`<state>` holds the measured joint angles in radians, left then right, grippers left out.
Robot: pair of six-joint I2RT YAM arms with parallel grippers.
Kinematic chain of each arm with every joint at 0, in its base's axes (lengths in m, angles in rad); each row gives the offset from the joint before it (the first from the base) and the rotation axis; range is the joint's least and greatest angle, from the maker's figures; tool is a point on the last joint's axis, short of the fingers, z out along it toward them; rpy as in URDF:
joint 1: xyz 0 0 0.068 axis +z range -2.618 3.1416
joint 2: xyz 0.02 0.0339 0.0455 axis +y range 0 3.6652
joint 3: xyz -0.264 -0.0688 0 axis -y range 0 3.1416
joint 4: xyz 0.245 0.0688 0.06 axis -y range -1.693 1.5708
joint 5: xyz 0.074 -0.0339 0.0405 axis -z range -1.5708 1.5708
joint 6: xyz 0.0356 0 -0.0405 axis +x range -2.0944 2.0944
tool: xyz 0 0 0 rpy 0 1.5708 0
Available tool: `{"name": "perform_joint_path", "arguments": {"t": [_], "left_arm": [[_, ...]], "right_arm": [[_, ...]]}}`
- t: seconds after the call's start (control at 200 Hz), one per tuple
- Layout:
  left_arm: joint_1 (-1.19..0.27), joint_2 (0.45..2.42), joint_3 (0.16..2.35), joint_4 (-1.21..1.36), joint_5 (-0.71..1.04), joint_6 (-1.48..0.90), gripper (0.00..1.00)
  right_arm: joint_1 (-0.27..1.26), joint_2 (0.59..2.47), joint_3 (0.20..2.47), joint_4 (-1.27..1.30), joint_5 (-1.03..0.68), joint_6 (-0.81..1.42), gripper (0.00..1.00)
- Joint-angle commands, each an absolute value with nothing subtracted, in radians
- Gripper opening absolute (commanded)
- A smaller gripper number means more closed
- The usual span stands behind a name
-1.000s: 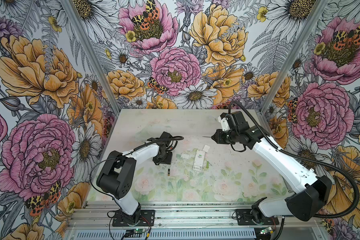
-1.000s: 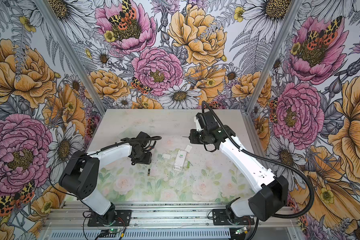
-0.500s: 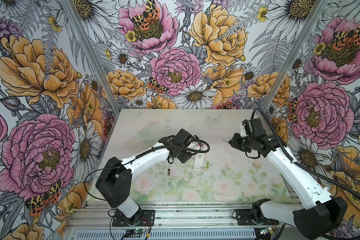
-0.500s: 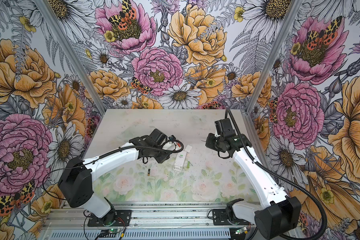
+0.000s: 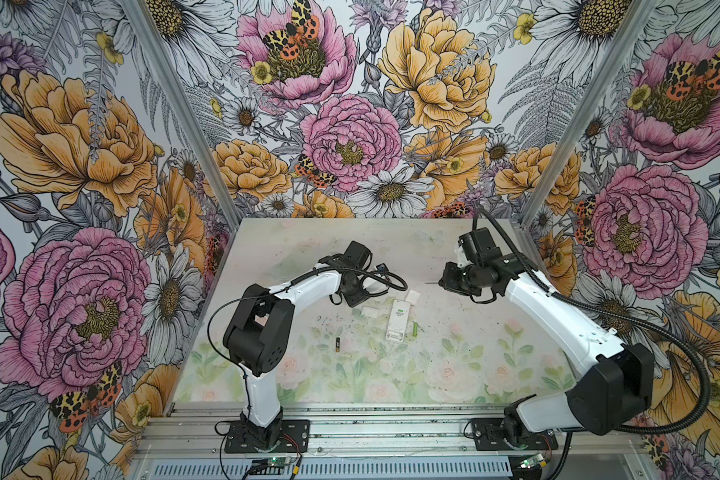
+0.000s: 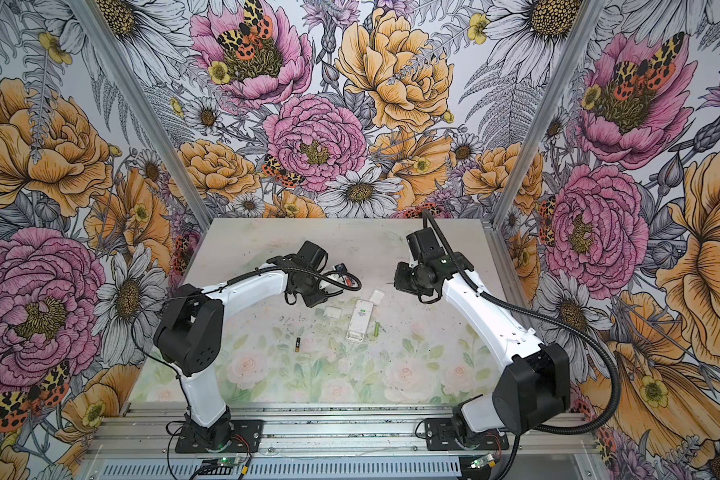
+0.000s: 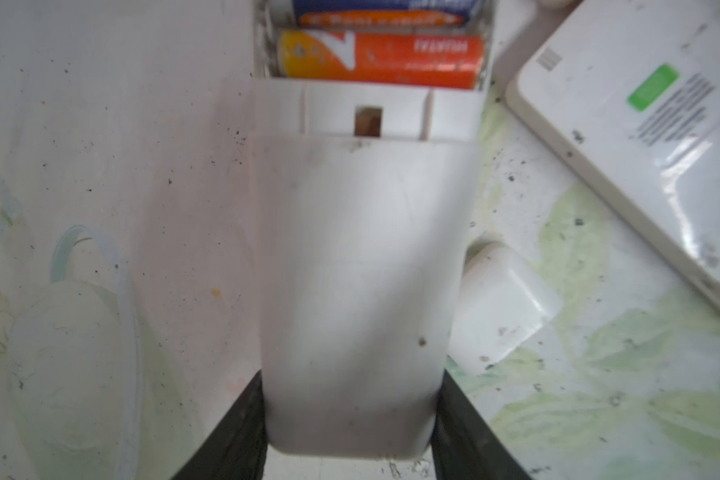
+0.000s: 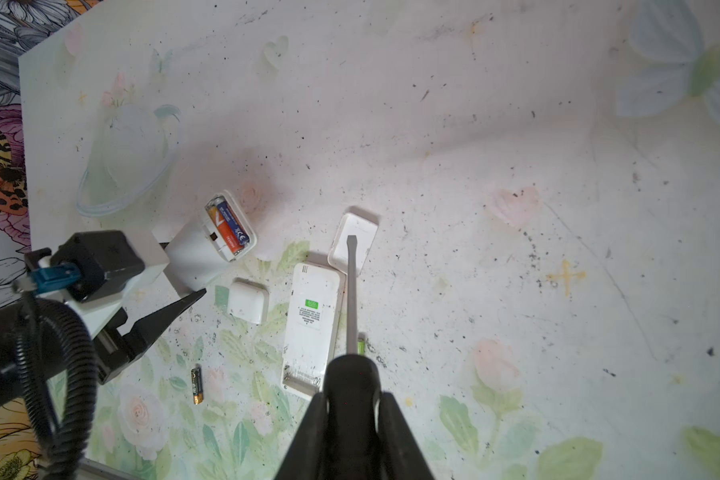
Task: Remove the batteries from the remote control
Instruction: 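Grasp the battery-holder remote's lower end with the left gripper and lift it, then hold the remote up with the left while the right brings the screwdriver to the batteries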
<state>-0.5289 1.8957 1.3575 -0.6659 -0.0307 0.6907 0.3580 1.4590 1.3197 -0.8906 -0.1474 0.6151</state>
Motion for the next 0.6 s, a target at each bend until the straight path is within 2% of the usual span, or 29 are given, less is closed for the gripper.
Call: {"name": "perform_joint_path", "arguments": {"t": [0.0, 0.365, 0.595], "left_arm": [[-0.501, 1.951, 1.405, -0.616, 0.036, 0.848, 0.23], [-0.458, 2.086, 1.485, -0.614, 0.072, 0.964, 0.23], [-0.502, 2.036, 1.408, -0.555, -0.004, 0.981, 0.21]], "right_arm": [[0.368, 1.499, 1.417, -0.856, -0.158, 0.584, 0.00], [0.401, 1.657, 1.555, -0.868, -0.207, 0.541, 0.00], [0.415, 1.728, 1.614, -0.880, -0.270, 0.537, 0.00]]}}
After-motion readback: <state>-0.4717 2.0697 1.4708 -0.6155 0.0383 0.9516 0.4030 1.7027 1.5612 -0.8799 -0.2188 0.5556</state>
